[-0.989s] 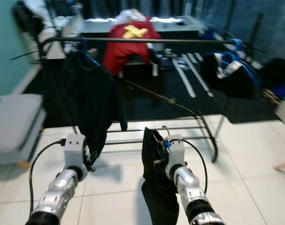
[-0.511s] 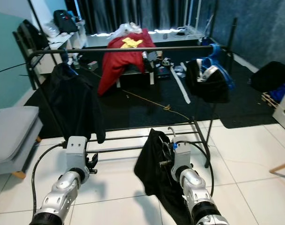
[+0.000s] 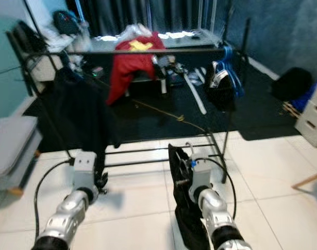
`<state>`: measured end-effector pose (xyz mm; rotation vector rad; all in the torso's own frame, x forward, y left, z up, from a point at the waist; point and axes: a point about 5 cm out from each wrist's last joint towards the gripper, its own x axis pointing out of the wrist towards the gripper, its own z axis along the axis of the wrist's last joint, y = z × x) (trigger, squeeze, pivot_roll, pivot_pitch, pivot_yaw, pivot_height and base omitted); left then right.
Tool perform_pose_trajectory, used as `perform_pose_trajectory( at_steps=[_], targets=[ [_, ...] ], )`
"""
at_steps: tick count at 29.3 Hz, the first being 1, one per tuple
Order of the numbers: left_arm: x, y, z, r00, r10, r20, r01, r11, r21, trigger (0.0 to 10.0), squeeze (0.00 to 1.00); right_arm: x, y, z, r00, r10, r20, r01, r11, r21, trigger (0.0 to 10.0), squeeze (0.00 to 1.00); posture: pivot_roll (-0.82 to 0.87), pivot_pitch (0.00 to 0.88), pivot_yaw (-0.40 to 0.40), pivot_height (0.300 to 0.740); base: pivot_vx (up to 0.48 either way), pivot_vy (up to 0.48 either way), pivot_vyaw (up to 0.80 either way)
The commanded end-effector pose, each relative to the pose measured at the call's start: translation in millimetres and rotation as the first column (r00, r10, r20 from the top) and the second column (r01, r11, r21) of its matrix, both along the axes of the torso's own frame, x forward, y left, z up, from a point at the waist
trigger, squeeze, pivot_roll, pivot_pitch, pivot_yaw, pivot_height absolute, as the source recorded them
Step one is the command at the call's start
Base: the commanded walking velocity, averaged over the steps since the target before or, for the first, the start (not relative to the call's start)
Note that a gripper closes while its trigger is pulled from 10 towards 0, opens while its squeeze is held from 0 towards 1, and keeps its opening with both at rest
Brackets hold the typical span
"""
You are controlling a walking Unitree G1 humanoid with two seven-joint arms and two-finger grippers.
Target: Hang hanger
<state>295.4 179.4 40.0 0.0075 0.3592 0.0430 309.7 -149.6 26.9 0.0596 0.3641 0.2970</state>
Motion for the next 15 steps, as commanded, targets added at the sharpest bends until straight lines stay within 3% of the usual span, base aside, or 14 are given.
perform_pose_trajectory(
  at_steps=[1, 10, 15],
  targets=[
    [1.3, -1.0, 2.5, 1.0, -0.02, -0.003, 0.019, 1.0, -0.011, 10.0, 0.0, 6.5, -0.6, 11.3, 0.999, 0.002, 0.047, -0.003, 1.0, 0.015, 10.0, 0.0, 0.02, 0.052, 0.013, 0.74, 0.0, 0.48, 0.0],
    [2.7, 4.0, 2.6, 1.0, 0.002, -0.029, -0.002, 1.0, -0.004, 10.0, 0.0, 10.0, -1.5, 17.1, 0.998, -0.006, 0.063, 0.004, 0.999, 0.032, 10.0, 0.0, 0.02, 0.062, 0.017, 0.74, 0.0, 0.48, 0.0],
    [3.0, -0.3, 4.0, 0.999, -0.037, -0.007, 0.038, 0.998, 0.051, 10.0, 0.0, 8.3, -2.5, 15.2, 0.998, -0.009, 0.059, 0.007, 1.0, 0.03, 10.0, 0.0, 0.02, 0.062, 0.016, 0.74, 0.0, 0.0, 0.0]
  ],
)
